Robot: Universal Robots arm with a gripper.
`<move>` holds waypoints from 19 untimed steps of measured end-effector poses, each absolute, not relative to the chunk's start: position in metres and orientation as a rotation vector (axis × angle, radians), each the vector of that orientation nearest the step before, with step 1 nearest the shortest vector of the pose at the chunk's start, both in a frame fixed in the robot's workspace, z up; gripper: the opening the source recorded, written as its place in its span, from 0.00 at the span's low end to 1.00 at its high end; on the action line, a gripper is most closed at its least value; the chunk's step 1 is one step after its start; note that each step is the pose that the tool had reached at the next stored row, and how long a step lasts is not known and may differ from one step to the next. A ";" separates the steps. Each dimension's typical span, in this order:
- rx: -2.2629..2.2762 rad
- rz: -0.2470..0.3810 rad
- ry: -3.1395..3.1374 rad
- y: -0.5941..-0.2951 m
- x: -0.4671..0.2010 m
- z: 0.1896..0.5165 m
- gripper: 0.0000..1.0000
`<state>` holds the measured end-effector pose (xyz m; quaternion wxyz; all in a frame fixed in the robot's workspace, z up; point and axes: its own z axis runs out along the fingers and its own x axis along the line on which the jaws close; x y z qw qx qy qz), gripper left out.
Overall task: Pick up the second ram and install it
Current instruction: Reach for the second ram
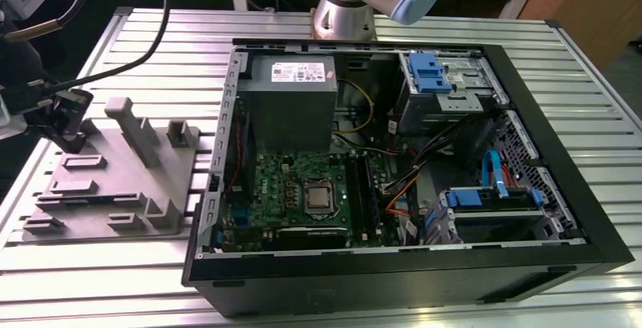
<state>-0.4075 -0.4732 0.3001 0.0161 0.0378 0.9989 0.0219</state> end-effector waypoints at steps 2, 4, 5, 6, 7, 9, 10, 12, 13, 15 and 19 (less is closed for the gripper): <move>0.118 0.068 3.106 -0.473 -0.409 0.298 0.10; 0.118 0.068 3.106 -0.473 -0.411 0.295 0.10; 0.118 0.068 3.106 -0.473 -0.411 0.294 0.10; 0.117 0.067 3.107 -0.474 -0.412 0.293 0.10; 0.117 0.067 3.107 -0.474 -0.412 0.292 0.10; 0.117 0.067 3.106 -0.474 -0.413 0.290 0.10; 0.117 0.067 3.106 -0.475 -0.414 0.288 0.10; 0.118 0.067 3.107 -0.475 -0.415 0.286 0.10; 0.117 0.067 3.106 -0.476 -0.416 0.285 0.10; 0.118 0.067 3.106 -0.477 -0.418 0.284 0.10; 0.118 0.067 3.107 -0.478 -0.421 0.279 0.10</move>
